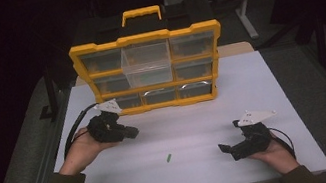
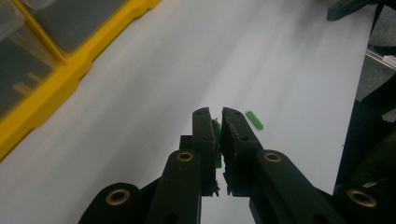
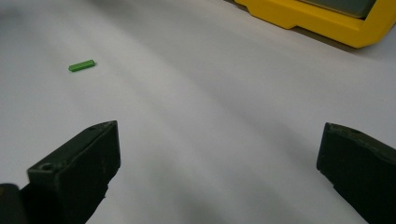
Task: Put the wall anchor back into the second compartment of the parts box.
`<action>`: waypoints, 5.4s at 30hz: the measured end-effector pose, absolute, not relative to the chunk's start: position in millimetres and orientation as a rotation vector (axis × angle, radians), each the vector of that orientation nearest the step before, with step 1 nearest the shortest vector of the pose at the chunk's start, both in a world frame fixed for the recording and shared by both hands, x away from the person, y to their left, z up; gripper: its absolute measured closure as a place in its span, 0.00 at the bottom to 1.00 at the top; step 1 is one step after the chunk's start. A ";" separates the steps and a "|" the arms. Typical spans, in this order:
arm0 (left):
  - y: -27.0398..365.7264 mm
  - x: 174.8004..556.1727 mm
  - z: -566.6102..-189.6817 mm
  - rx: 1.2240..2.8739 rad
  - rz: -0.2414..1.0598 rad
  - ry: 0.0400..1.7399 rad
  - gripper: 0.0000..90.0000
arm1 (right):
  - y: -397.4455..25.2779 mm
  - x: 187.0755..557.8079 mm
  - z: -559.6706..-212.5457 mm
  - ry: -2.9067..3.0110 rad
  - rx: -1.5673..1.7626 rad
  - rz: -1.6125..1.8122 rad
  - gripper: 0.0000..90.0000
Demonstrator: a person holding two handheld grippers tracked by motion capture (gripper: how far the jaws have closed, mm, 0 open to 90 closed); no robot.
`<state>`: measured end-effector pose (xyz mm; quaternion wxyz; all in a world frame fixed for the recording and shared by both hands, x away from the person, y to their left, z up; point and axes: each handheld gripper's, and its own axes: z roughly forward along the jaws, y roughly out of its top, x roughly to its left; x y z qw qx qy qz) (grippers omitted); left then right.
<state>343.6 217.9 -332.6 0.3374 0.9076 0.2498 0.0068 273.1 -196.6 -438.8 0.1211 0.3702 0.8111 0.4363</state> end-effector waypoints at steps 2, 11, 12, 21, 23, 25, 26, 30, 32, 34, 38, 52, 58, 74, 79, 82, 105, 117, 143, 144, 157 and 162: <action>219.8 345.9 -325.2 2.354 0.018 0.667 0.94 | -196.6 273.2 -438.8 2.370 1.080 1.273 0.00; 228.4 356.1 -294.7 2.340 0.029 0.669 0.94 | -196.4 273.4 -439.1 2.372 1.077 1.271 0.00; 228.6 356.8 -291.4 2.334 0.029 0.674 0.94 | -196.4 273.5 -439.1 2.371 1.077 1.271 0.00; 235.8 368.3 -257.1 2.315 0.033 0.657 0.94 | -196.6 273.4 -438.9 2.370 1.079 1.274 0.00; 237.3 371.1 -247.7 2.315 0.030 0.648 0.94 | -196.6 273.3 -438.9 2.370 1.079 1.273 0.00; 238.5 373.3 -238.3 2.311 0.036 0.646 0.94 | -196.6 273.3 -438.9 2.370 1.079 1.273 0.00; 239.3 374.8 -233.9 2.305 0.033 0.637 0.94 | -196.7 273.3 -438.9 2.370 1.080 1.272 0.00; 241.5 379.9 -217.0 2.290 0.026 0.631 0.94 | -196.5 273.5 -439.0 2.370 1.081 1.273 0.00; 242.1 381.8 -208.9 2.280 0.027 0.619 0.94 | -196.4 273.5 -439.1 2.372 1.079 1.272 0.00; 241.9 383.5 -201.1 2.279 0.030 0.607 0.94 | -196.5 273.4 -438.9 2.370 1.081 1.273 0.00; 239.4 386.0 -185.9 2.283 0.047 0.600 0.94 | -196.7 273.6 -438.9 2.369 1.081 1.274 0.00; 226.9 395.6 -140.1 2.264 0.103 0.572 0.94 | -196.9 273.1 -438.5 2.367 1.085 1.278 0.00; 212.4 402.1 -133.5 2.260 0.109 0.565 0.94 | -196.7 273.1 -438.6 2.370 1.083 1.277 0.00; 169.8 420.8 -152.3 2.323 0.148 0.589 0.94 | -197.3 272.7 -438.2 2.368 1.077 1.284 0.00; 164.4 424.5 -156.0 2.319 0.146 0.593 0.93 | -197.8 272.7 -438.1 2.367 1.078 1.285 0.00; 165.6 425.4 -154.9 2.314 0.147 0.586 0.90 | -197.8 272.4 -437.9 2.367 1.079 1.286 0.00; 218.7 400.0 -150.3 2.222 0.150 0.599 0.46 | -197.9 272.8 -438.2 2.366 1.088 1.283 0.00; 232.3 387.9 -175.1 2.212 0.165 0.608 0.30 | -197.8 273.1 -438.5 2.366 1.085 1.282 0.00; 220.7 361.8 -281.4 2.203 0.199 0.631 0.17 | -197.4 272.0 -439.2 2.376 1.074 1.273 0.00; 219.5 360.6 -285.8 2.207 0.202 0.626 0.17 | -197.4 271.6 -439.4 2.379 1.069 1.271 0.00; 193.5 346.5 -340.5 2.246 0.174 0.616 0.15 | -197.3 271.2 -440.3 2.376 1.054 1.275 0.00; 182.4 339.7 -356.9 2.242 0.146 0.617 0.14 | -197.1 271.4 -440.6 2.375 1.055 1.277 0.00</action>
